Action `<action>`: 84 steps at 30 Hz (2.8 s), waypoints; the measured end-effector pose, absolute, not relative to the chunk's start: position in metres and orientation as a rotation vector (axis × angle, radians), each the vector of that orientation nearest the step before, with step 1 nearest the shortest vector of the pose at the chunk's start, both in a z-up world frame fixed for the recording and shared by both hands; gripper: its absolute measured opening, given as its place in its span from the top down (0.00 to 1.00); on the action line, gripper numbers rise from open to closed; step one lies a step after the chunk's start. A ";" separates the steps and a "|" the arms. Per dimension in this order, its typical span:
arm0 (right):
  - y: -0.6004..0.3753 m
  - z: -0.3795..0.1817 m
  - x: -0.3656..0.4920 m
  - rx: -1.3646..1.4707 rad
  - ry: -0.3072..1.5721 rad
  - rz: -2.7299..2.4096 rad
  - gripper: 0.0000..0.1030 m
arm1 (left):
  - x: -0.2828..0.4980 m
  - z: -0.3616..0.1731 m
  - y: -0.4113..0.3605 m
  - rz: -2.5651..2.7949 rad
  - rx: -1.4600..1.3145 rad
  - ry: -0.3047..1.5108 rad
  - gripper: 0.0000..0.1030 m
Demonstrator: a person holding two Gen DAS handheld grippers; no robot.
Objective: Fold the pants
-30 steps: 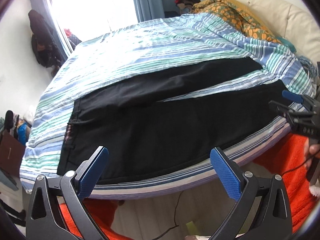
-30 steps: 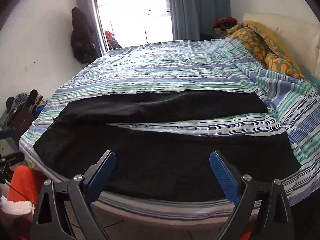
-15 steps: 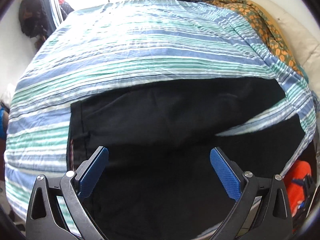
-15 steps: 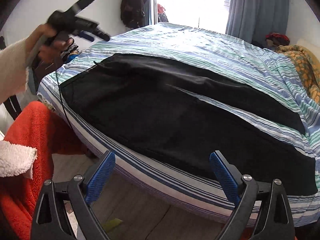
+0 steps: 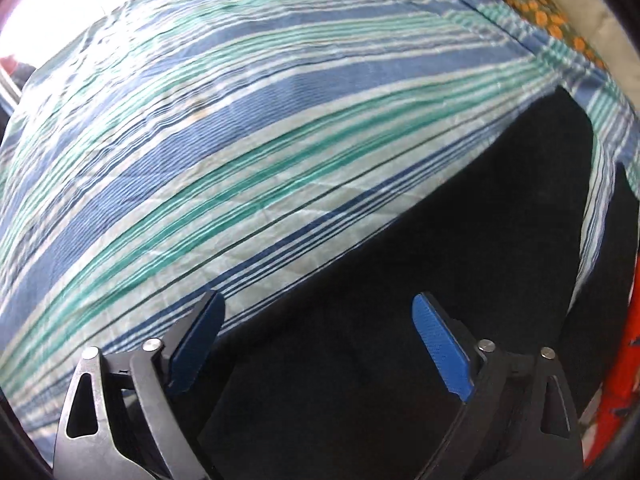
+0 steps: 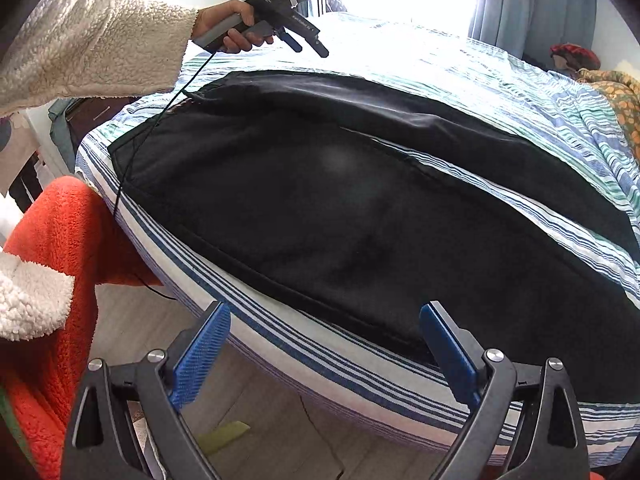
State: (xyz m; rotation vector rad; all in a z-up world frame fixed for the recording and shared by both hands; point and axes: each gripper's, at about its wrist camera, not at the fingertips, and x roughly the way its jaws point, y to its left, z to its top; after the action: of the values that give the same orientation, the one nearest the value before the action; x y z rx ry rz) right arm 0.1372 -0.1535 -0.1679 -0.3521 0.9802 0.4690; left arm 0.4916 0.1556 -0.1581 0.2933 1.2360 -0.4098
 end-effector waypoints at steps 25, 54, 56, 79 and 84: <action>-0.158 -0.190 0.145 -0.319 1.041 0.437 0.08 | 0.497 -0.180 0.138 -0.442 0.489 1.326 0.58; -0.170 -0.173 0.153 -0.287 0.969 0.363 0.08 | 0.480 -0.185 0.153 0.171 0.543 1.274 1.00; -0.173 -0.170 0.154 -0.277 0.962 0.357 0.08 | 0.474 -0.171 0.163 0.128 0.442 1.248 1.00; -0.181 -0.187 0.167 -0.203 1.034 0.346 0.08 | 0.515 -0.209 0.139 -0.480 0.479 1.401 0.91; -0.184 -0.185 0.167 -0.201 1.018 0.331 0.08 | 0.464 -0.196 0.102 -0.306 0.686 1.243 0.92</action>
State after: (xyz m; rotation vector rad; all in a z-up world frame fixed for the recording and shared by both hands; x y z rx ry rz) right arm 0.1671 -0.1843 -0.1845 -0.2006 1.0177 0.3311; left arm 0.4642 0.1021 -0.1959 0.6855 1.2425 -0.3062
